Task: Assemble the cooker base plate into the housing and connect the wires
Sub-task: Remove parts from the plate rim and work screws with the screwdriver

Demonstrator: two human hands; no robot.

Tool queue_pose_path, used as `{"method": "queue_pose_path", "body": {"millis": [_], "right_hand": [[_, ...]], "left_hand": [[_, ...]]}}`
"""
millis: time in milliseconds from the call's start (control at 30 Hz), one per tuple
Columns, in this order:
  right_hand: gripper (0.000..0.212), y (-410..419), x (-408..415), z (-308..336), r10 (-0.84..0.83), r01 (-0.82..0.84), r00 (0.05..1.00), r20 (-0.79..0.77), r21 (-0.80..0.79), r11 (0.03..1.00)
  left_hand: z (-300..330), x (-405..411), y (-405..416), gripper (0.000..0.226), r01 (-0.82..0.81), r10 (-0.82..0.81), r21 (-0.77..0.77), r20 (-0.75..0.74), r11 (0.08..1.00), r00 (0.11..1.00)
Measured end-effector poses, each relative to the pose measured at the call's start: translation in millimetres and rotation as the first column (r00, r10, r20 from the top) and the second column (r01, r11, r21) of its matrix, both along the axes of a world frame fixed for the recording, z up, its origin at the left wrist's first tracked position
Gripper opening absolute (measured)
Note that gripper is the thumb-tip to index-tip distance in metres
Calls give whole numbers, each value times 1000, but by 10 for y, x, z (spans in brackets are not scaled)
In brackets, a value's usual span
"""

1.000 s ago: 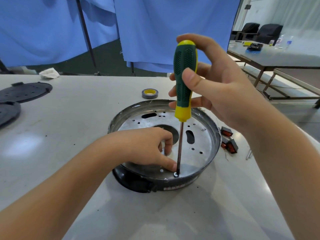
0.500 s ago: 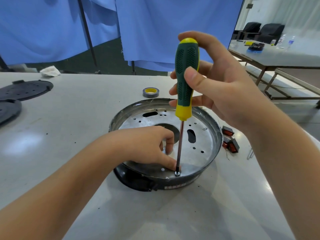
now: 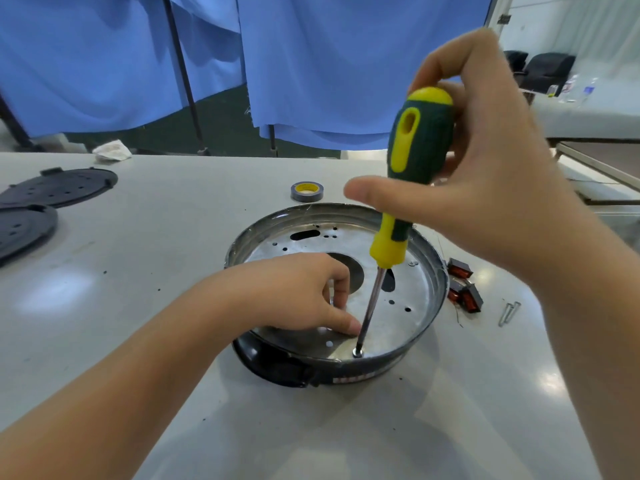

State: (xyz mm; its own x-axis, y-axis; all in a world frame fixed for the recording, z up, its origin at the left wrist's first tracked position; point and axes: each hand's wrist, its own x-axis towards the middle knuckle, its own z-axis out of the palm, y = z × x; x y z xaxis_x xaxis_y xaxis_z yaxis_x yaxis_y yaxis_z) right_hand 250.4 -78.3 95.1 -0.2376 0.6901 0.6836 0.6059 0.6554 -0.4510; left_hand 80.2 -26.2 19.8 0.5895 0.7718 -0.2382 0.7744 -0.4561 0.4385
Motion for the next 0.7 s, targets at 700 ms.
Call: {"method": "queue_pose_path", "body": {"millis": [700], "right_hand": [[38,4,-132,-50,-75,81,992,-97,55,995]], "left_hand": [[-27,20,-365,20,-62,120,-109,680,992,724]]}}
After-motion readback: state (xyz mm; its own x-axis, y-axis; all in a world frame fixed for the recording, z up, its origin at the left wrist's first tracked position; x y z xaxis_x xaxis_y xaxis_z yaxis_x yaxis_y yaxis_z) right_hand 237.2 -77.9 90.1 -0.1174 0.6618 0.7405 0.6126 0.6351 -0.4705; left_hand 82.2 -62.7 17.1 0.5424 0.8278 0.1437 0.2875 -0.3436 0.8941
